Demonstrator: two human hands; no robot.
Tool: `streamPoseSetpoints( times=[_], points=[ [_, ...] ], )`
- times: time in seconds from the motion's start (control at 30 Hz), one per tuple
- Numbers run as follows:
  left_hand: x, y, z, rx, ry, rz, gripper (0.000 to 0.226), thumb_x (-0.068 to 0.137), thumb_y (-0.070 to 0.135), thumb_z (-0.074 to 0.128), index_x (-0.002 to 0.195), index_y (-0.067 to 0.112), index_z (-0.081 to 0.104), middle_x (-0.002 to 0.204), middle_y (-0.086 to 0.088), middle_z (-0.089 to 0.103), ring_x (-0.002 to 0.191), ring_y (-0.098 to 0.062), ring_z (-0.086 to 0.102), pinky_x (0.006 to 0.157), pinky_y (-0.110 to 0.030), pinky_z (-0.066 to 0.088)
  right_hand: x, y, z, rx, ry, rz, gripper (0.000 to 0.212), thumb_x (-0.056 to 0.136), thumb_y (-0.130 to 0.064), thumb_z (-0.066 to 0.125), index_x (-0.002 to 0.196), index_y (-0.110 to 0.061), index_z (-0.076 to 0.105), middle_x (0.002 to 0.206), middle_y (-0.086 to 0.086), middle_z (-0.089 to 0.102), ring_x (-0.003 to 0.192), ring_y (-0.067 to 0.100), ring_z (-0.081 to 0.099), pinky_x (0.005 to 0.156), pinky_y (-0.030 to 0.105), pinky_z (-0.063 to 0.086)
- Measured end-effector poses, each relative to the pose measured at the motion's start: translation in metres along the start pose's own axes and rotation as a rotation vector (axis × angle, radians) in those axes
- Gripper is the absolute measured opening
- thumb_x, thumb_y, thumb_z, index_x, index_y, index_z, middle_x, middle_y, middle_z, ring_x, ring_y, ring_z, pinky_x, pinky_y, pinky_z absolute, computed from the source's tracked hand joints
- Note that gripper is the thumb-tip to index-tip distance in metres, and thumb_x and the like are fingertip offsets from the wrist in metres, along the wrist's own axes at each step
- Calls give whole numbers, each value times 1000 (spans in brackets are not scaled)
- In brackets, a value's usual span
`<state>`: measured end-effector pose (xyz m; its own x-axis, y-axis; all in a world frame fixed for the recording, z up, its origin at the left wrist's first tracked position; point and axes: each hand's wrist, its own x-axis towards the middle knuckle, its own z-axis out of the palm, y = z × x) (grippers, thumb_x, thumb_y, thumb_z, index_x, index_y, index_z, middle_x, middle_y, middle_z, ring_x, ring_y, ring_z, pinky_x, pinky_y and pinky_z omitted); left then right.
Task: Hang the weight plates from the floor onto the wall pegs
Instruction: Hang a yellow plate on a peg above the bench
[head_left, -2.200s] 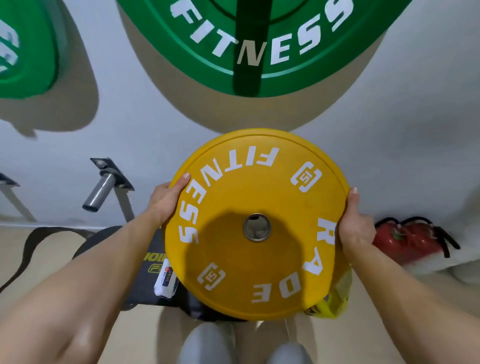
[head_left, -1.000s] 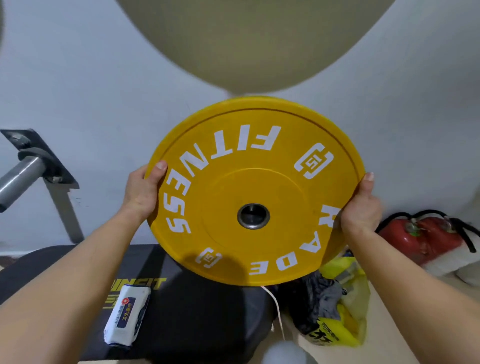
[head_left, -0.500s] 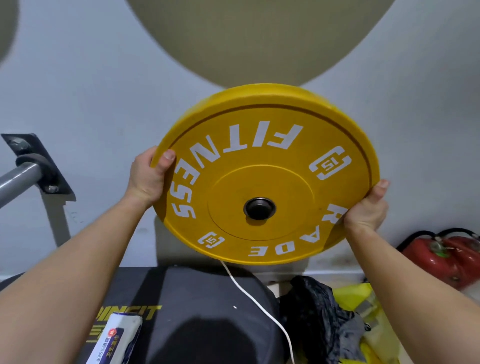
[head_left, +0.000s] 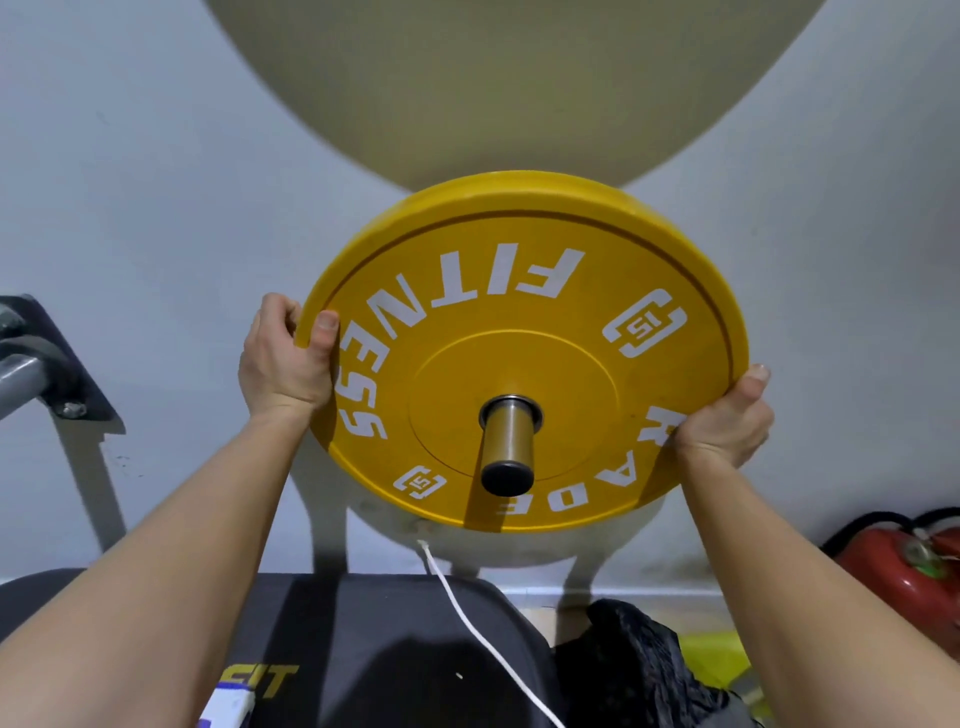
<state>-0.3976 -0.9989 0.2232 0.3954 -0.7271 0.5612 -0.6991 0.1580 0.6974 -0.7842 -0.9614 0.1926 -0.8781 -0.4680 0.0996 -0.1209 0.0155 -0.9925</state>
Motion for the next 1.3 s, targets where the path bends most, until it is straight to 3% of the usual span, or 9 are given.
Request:
streamPoseSetpoints(
  times=[0.13, 0.2, 0.3, 0.43, 0.53, 0.7, 0.9, 1.1, 1.3],
  points=[
    [-5, -1, -5, 102, -100, -23, 78, 78, 88, 15, 97, 18, 43, 92, -8, 57, 81, -30, 50, 66, -41, 36, -1, -3, -9, 44, -72, 24, 58, 101, -55, 20, 74, -19, 57, 77, 5, 60, 87, 31, 56, 77, 38, 42],
    [-8, 2, -6, 120, -161, -81, 72, 85, 87, 18, 102, 22, 43, 105, -8, 55, 88, -29, 49, 73, -42, 37, -1, -7, -12, 20, -82, 129, 62, 99, -56, 22, 100, -15, 68, 105, 13, 67, 103, 34, 57, 94, 44, 44],
    [-19, 14, -8, 20, -183, -248, 63, 94, 73, 36, 121, 18, 48, 126, -14, 48, 111, -34, 49, 91, -46, 40, -8, -26, -19, -114, 45, 132, 49, 98, -44, 31, 128, -19, 61, 137, 11, 55, 131, 32, 43, 108, 44, 31],
    [-35, 47, -19, 33, -90, -166, 51, 98, 43, 56, 140, 17, 44, 143, -16, 37, 134, -37, 36, 108, -47, 34, -29, -101, -26, -133, -25, -525, 49, 92, -41, 43, 133, -20, 58, 137, 6, 54, 130, 27, 44, 106, 37, 28],
    [-39, 66, -33, 86, -127, 7, 71, 89, 30, 68, 150, 22, 33, 149, -12, 36, 135, -34, 39, 109, -48, 37, -48, -147, -17, -197, -277, -818, 48, 93, -44, 50, 138, -26, 55, 140, -1, 54, 130, 20, 46, 109, 37, 31],
    [-42, 74, -47, 92, -246, 57, 79, 89, 22, 69, 155, 27, 25, 151, -8, 38, 134, -31, 45, 103, -48, 43, -52, -141, -20, -236, -562, -802, 48, 98, -41, 52, 144, -29, 50, 146, -5, 51, 136, 19, 41, 116, 43, 30],
    [-41, 68, -51, -138, -223, -115, 70, 86, 11, 70, 148, 23, 40, 145, -7, 44, 128, -24, 51, 104, -39, 46, -46, -133, -26, -32, -591, -632, 45, 99, -35, 36, 138, -28, 58, 142, -6, 55, 133, 16, 44, 115, 43, 34],
    [-48, 36, -46, -68, -384, -372, 73, 88, 12, 69, 151, 23, 32, 143, -10, 53, 122, -35, 57, 102, -48, 48, -42, -107, -38, 25, -551, -515, 45, 101, -31, 34, 143, -27, 52, 146, -4, 49, 137, 13, 38, 115, 33, 30],
    [-63, 5, -35, -92, -502, -507, 76, 88, 3, 64, 152, 22, 28, 143, -12, 54, 125, -38, 54, 106, -50, 46, -28, -83, -48, 215, -502, -205, 39, 109, -23, 31, 137, -18, 57, 128, -5, 56, 113, 7, 53, 76, -1, 40]
  ],
)
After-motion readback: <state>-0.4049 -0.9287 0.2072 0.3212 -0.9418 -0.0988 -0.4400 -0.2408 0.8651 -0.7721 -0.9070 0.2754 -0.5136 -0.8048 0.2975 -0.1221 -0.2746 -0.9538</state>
